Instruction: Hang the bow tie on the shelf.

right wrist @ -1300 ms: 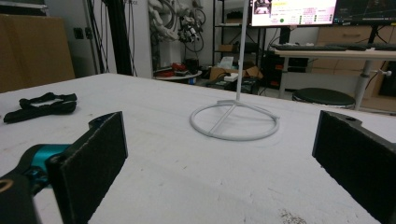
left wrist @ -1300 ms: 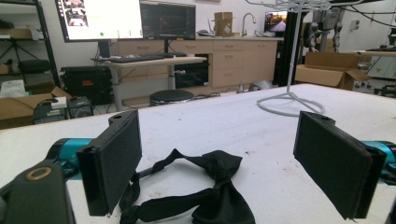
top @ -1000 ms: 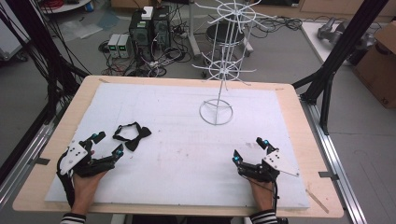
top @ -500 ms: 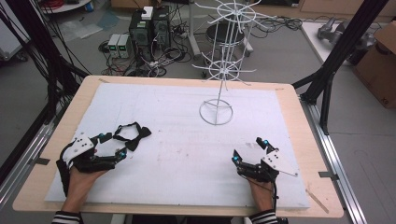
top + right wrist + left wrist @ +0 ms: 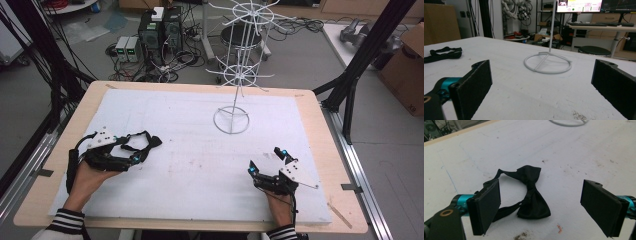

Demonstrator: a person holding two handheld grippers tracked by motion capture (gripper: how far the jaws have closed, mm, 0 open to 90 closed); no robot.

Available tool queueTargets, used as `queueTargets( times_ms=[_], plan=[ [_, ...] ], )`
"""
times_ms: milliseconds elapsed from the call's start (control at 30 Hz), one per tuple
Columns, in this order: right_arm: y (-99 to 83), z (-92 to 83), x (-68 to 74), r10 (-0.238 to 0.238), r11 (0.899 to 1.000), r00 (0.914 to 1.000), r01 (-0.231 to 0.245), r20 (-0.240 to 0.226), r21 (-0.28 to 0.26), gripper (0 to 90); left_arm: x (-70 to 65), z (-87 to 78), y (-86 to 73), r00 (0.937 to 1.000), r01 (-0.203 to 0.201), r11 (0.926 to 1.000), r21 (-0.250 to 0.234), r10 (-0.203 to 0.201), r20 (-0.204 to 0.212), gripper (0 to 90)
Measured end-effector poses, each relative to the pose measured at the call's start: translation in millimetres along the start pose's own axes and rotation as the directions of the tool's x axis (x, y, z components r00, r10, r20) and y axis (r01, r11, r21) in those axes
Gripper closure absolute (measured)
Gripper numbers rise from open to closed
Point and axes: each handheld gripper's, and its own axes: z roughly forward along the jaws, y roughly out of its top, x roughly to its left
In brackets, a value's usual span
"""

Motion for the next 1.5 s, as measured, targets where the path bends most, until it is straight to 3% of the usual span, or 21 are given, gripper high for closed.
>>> queueTargets(
  times_ms=[67,200,233,267,300,333,400,600,700,733,767,933,1000,1033,1200,1433,1500],
  plan=[
    [-0.1,0.1,0.1,0.001,1.000,1.0000,-0.001,-0.001,-0.001,2.2,0.0,1.5,2.1,1.0000,0.001,0.9999,0.016,-0.001,-0.001,17.3],
    [0.0,-0.1,0.2,0.003,1.000,1.0000,-0.003,-0.002,0.002,2.2,2.8,13.8,10.6,0.9998,-0.002,0.9933,0.116,-0.001,0.021,18.0],
    [0.0,0.1,0.1,0.000,1.000,1.0000,0.000,-0.001,-0.001,2.2,5.7,21.0,12.2,0.9988,-0.006,0.9857,0.168,-0.002,0.049,19.2],
    [0.0,0.0,0.0,0.000,1.000,1.0000,0.000,-0.002,0.000,2.2,5.7,21.0,12.2,0.9988,-0.006,0.9857,0.168,-0.002,0.049,20.0],
    [0.0,0.1,-0.1,0.001,1.000,1.0000,-0.001,-0.004,-0.001,2.2,7.8,27.7,13.2,0.9983,-0.013,0.9776,0.210,0.001,0.059,20.5],
    [0.0,0.1,-0.1,0.001,1.000,1.0000,-0.001,-0.004,-0.001,2.2,7.8,27.7,13.2,0.9983,-0.013,0.9776,0.210,0.001,0.059,20.8],
    [0.0,0.0,-0.3,0.002,1.000,1.0000,-0.002,-0.003,-0.002,2.2,9.7,36.0,14.6,0.9986,-0.008,0.9682,0.250,-0.005,0.052,21.8],
    [0.0,0.0,-0.5,0.003,1.000,1.0000,-0.003,-0.004,-0.002,2.2,11.8,43.4,17.6,0.9993,0.011,0.9609,0.277,-0.021,0.031,25.8],
    [0.0,0.0,-0.5,0.003,1.000,1.0000,-0.003,-0.004,-0.002,2.2,12.3,48.5,16.4,0.9993,0.019,0.9530,0.302,-0.028,0.026,29.4],
    [-0.1,-0.1,-0.4,0.004,1.000,1.0000,-0.004,-0.004,-0.001,2.2,12.9,52.1,15.2,0.9989,0.030,0.9459,0.323,-0.040,0.024,29.6],
    [-0.1,-0.1,-0.4,0.004,1.000,1.0000,-0.004,-0.004,-0.001,2.2,12.9,52.1,15.2,0.9989,0.030,0.9459,0.323,-0.040,0.024,31.4],
    [-0.1,-0.2,-0.4,0.012,1.000,0.9999,-0.012,-0.002,0.000,2.2,14.1,59.4,13.8,0.9976,0.053,0.9325,0.357,-0.066,0.022,38.2],
    [-0.1,-0.2,-0.4,0.012,1.000,0.9999,-0.012,-0.002,0.001,2.2,14.3,60.1,14.1,0.9974,0.056,0.9316,0.359,-0.068,0.021,39.8],
    [-0.1,0.0,-0.5,0.010,1.000,0.9999,-0.010,-0.003,0.000,2.2,14.4,60.4,15.3,0.9978,0.054,0.9275,0.370,-0.064,0.015,41.6],
    [0.0,0.1,-0.1,0.011,1.000,0.9999,-0.011,-0.005,0.004,2.2,13.4,59.1,23.7,0.9974,0.056,0.9322,0.357,-0.068,0.021,48.4],
    [0.1,0.0,-0.2,0.011,1.000,0.9999,-0.010,-0.006,0.004,2.2,14.5,63.8,21.8,0.9980,0.051,0.9123,0.406,-0.061,0.012,49.7],
    [0.0,0.0,-0.2,0.011,1.000,0.9999,-0.011,-0.006,0.005,2.2,14.0,64.9,21.4,0.9975,0.059,0.9122,0.405,-0.070,0.011,52.0]
  ],
)
